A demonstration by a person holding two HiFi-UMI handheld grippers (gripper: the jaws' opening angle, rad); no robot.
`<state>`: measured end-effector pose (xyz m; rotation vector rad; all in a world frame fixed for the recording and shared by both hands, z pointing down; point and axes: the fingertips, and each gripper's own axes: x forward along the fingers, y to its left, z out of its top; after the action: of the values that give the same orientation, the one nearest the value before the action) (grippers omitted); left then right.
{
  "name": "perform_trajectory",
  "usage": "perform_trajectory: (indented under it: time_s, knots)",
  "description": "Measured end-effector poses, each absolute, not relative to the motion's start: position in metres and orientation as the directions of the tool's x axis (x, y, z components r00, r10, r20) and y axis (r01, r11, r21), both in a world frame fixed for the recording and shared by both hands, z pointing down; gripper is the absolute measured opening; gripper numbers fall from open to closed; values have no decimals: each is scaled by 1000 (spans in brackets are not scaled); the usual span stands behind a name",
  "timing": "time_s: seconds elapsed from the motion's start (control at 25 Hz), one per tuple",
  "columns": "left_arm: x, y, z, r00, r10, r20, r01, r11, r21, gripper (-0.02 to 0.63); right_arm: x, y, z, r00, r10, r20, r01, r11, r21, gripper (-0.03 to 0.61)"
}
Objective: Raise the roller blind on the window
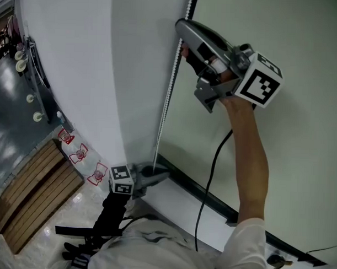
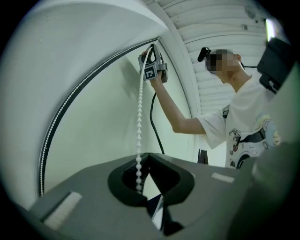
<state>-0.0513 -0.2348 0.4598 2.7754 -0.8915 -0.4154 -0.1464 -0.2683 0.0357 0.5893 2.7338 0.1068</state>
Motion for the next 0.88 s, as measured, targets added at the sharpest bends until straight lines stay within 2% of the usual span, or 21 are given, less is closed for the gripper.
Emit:
perform_trajectory:
  time_s: [0.36,0.88]
  knots:
    - [-50,-239,450,780,-591,-205,-536,-800,269,-2,-143,-257,40,-854,418,-310,390,908,151,14]
    - [-48,-237,452,785,-582,-211,-529,-808,259,-2,-145,-251,130,-885,408,-224,403,913,69,14]
